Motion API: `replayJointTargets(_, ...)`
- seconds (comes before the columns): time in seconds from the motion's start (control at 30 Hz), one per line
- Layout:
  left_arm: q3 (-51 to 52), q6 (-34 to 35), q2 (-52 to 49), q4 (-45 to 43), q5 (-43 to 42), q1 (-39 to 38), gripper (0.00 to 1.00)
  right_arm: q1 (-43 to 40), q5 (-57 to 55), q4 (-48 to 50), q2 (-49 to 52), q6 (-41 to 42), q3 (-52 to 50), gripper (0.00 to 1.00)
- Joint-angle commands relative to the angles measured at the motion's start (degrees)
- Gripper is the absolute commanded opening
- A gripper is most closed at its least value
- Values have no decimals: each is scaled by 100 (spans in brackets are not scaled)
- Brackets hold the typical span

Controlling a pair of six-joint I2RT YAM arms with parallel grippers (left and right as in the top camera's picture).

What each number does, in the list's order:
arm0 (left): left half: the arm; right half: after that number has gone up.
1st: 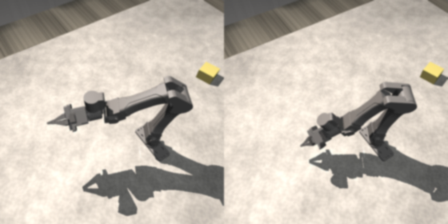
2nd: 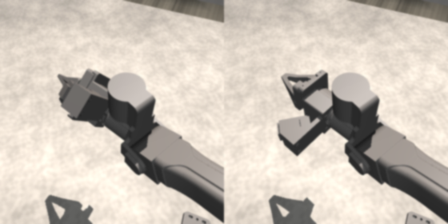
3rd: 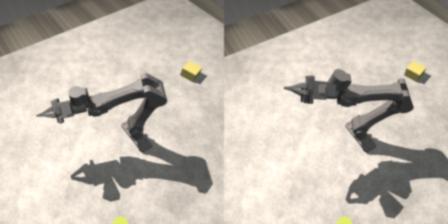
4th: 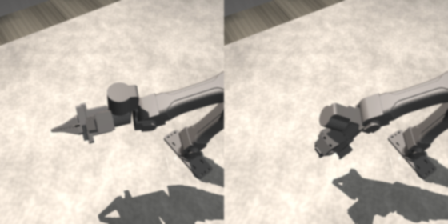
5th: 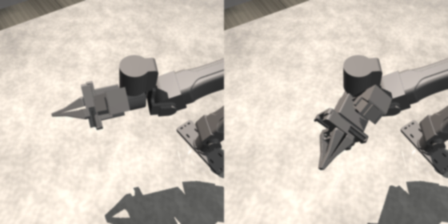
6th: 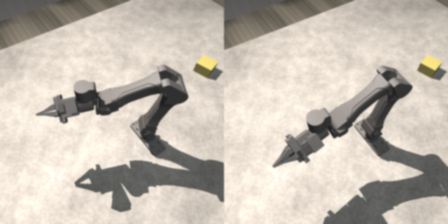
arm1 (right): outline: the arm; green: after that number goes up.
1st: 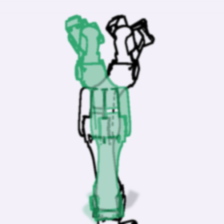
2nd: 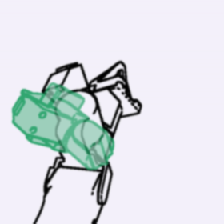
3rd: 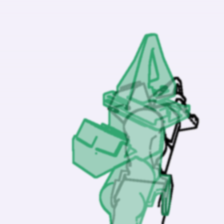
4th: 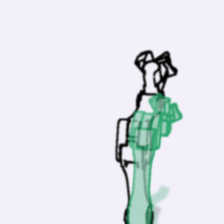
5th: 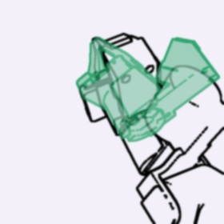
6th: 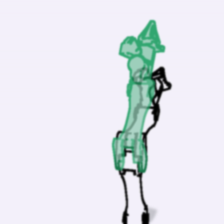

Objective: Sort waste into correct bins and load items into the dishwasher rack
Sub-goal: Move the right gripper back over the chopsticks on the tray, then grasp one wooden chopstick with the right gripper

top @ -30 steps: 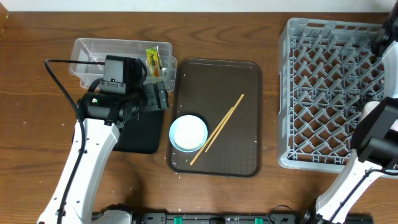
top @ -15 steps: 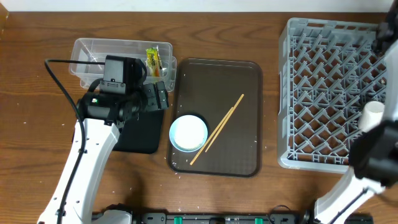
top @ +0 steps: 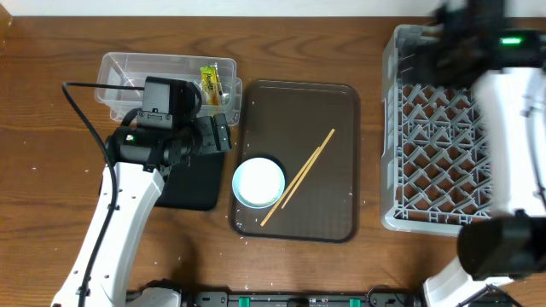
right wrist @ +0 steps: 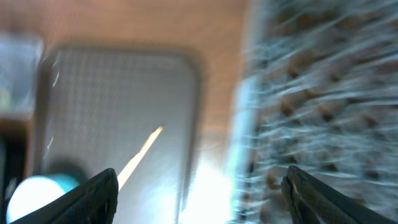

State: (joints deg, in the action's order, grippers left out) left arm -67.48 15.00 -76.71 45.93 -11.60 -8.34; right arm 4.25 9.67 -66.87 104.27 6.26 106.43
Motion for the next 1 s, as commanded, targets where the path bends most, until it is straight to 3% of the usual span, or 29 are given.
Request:
replayJointTargets(0.0,-35,4,-13,9,76,24,92,688,363,297,81,673,-723,82)
replayJointTargets(0.17,-35,4,-13,11,76,24,92,1576,-192,1543,87,1578,-1976,66)
replayJointTargets(0.3,-35,4,-13,13,76,24,92,2184,-564,2306,87,1996,-2726,68)
replayJointTargets(0.6,-35,4,-13,15,76,24,92,3139,-1276,2627,87,2658,-3600,59)
replayJointTargets(0.97,-35,4,-13,35,74,24,92,3294,-1443,3130,280,2802,-4065,54)
